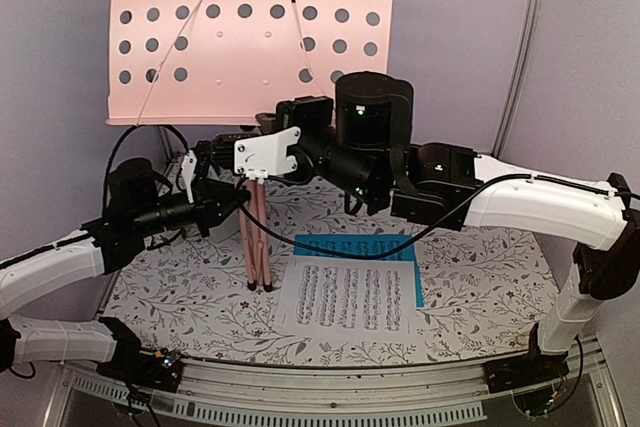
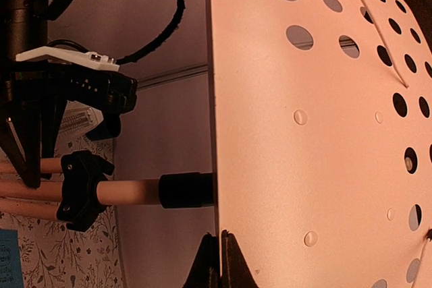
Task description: Set up the instrument practice props
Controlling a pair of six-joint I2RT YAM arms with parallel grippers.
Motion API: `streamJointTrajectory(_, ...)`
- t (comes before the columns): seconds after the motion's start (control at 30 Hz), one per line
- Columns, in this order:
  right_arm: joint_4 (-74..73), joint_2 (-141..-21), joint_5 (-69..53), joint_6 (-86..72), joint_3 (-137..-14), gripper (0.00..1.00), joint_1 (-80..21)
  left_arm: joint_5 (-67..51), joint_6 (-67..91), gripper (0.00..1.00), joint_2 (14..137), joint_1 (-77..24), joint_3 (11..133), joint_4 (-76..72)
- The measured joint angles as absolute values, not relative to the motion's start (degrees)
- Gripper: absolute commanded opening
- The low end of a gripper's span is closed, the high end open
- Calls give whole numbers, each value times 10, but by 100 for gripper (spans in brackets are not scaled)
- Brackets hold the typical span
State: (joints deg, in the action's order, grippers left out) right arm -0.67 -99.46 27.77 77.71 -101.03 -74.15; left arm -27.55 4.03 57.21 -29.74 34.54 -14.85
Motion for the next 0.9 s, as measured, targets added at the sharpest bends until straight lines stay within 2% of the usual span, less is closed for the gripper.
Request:
streamJointTrajectory(0.17,18,-993,276,781,-996,10,-748,-260,41,0,548,-301,325,-157)
streamJointTrajectory(0.3,45,-989,269,781,-992,29,-754,-241,49,0,518,-308,295,-180)
streamJointTrajectory(0.43,67,-985,262,780,-988,42,-763,-221,58,0,485,-321,266,-191)
streamJointTrajectory(0.57,81,-977,262,780,-983,71,-771,-194,59,0,478,-338,262,-189)
streamJointTrajectory(0.67,93,-964,265,778,-976,87,-777,-181,58,0,477,-345,262,-188)
streamJointTrajectory(0.73,102,-951,269,777,-965,92,-785,-175,57,0,477,-349,262,-187)
streamJointTrajectory(0.9,158,-900,274,759,-929,97,-834,-156,56,0,475,-350,262,-183)
